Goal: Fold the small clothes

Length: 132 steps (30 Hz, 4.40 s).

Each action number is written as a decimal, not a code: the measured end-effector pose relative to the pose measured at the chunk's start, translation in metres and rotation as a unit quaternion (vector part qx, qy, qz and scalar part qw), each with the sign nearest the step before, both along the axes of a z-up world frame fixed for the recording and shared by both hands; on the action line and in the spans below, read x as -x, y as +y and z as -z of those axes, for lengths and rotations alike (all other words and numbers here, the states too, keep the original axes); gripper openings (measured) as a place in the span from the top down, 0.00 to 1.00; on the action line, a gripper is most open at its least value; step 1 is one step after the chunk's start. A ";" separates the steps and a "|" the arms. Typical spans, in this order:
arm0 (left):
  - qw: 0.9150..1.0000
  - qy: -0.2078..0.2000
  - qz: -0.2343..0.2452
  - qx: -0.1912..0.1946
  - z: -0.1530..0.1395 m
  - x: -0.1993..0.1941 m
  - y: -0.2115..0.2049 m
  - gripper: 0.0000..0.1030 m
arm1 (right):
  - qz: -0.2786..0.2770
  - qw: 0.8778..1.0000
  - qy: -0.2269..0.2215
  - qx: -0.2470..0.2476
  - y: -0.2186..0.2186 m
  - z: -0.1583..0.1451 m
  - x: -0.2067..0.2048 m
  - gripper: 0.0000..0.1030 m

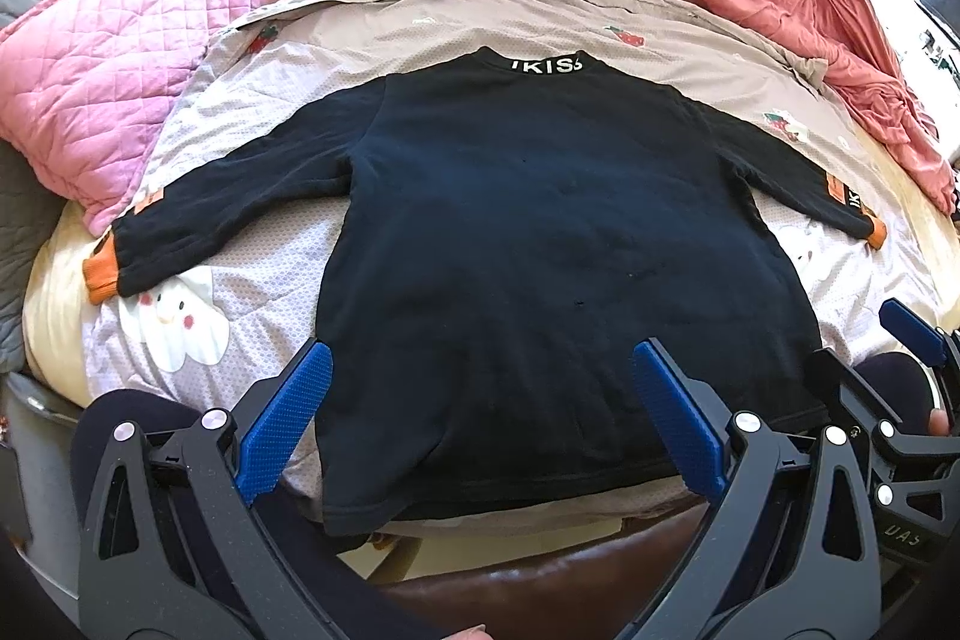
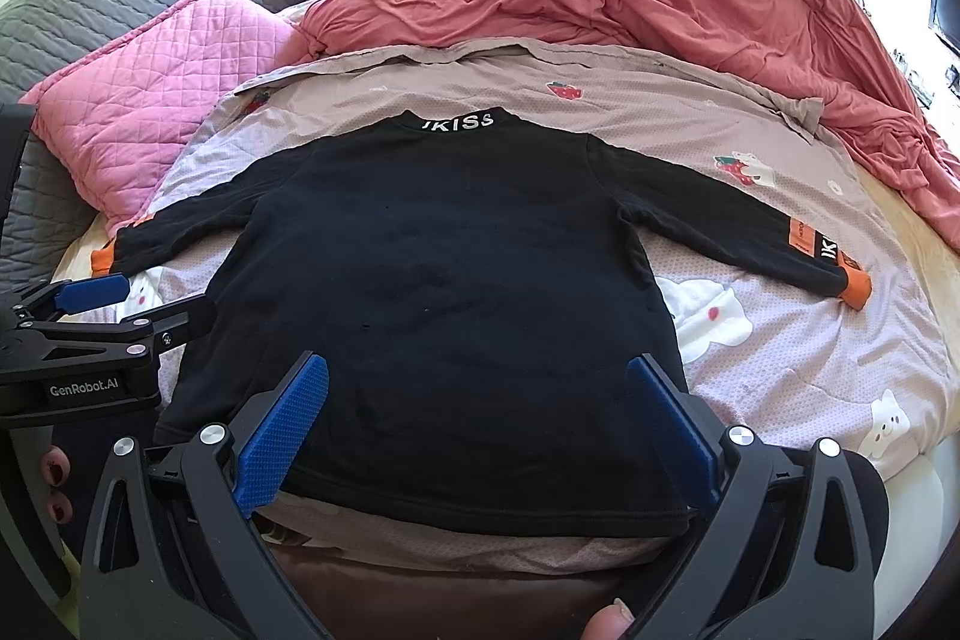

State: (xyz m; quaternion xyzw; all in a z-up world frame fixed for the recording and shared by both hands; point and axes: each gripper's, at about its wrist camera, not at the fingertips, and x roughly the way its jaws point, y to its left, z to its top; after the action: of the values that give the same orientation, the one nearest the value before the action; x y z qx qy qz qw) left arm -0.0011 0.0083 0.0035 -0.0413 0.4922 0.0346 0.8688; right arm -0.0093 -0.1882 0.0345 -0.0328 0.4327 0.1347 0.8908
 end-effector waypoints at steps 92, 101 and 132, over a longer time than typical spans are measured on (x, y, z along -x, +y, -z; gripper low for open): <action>0.999 0.034 0.012 0.039 0.064 -0.238 -0.056 0.09 | 0.216 0.976 0.003 -0.001 -0.165 0.071 -0.258 0.04; 0.999 0.050 0.017 0.001 0.095 -0.247 -0.072 0.09 | 0.329 0.944 0.034 -0.011 -0.261 0.090 -0.259 0.04; 0.998 0.051 0.016 -0.020 0.123 -0.245 -0.056 0.09 | 0.255 0.950 -0.011 -0.183 -0.293 0.076 -0.263 0.94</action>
State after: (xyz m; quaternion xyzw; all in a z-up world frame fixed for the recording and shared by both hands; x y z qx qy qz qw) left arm 0.2438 -0.0478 -0.1191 -0.0142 0.5356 0.0331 0.8437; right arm 0.2536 -0.4811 -0.0418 0.2402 0.3848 -0.0204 0.8910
